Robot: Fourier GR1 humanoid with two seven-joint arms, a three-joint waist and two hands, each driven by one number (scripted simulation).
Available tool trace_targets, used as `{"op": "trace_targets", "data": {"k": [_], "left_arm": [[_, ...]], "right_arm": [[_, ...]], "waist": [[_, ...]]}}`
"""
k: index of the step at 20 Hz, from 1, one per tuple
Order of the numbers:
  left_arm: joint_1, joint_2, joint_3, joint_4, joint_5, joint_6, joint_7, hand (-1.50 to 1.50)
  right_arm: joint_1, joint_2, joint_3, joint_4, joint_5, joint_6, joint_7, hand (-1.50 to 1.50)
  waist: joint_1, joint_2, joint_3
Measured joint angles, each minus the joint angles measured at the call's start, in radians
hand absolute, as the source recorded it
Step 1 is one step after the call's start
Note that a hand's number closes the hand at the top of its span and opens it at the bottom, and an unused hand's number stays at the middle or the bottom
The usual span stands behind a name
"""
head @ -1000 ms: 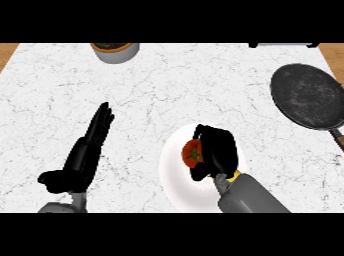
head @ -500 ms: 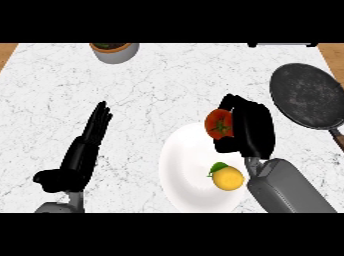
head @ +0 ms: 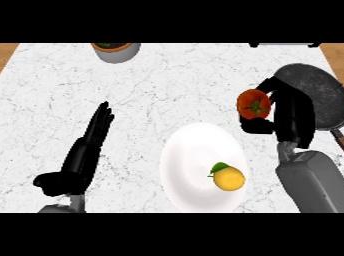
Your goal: Pick the tomato from the plate and place it in the pan
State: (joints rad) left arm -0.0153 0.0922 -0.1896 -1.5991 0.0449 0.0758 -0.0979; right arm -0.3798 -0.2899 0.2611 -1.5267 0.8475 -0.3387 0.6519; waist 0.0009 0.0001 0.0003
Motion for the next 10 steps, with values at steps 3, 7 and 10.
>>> {"op": "trace_targets", "data": {"k": [3,7,10], "left_arm": [[-0.009,0.002,0.011,0.005,0.003,-0.008,0.001,0.0],[-0.017,0.001,0.019,0.021,0.002,-0.017,0.0,0.0],[-0.034,-0.011,0.013,0.024,-0.006,-0.013,0.005,0.0]], "right_arm": [[-0.019,-0.013,-0.091,0.077,-0.053,-0.042,-0.072,1.5],[-0.036,-0.038,-0.181,0.241,-0.076,-0.141,-0.217,1.5],[-0.078,-0.084,-0.24,0.363,-0.066,-0.198,-0.299,1.5]], "waist": [[0.002,0.001,0.0],[0.007,0.003,0.0],[0.011,0.005,0.001]]}}
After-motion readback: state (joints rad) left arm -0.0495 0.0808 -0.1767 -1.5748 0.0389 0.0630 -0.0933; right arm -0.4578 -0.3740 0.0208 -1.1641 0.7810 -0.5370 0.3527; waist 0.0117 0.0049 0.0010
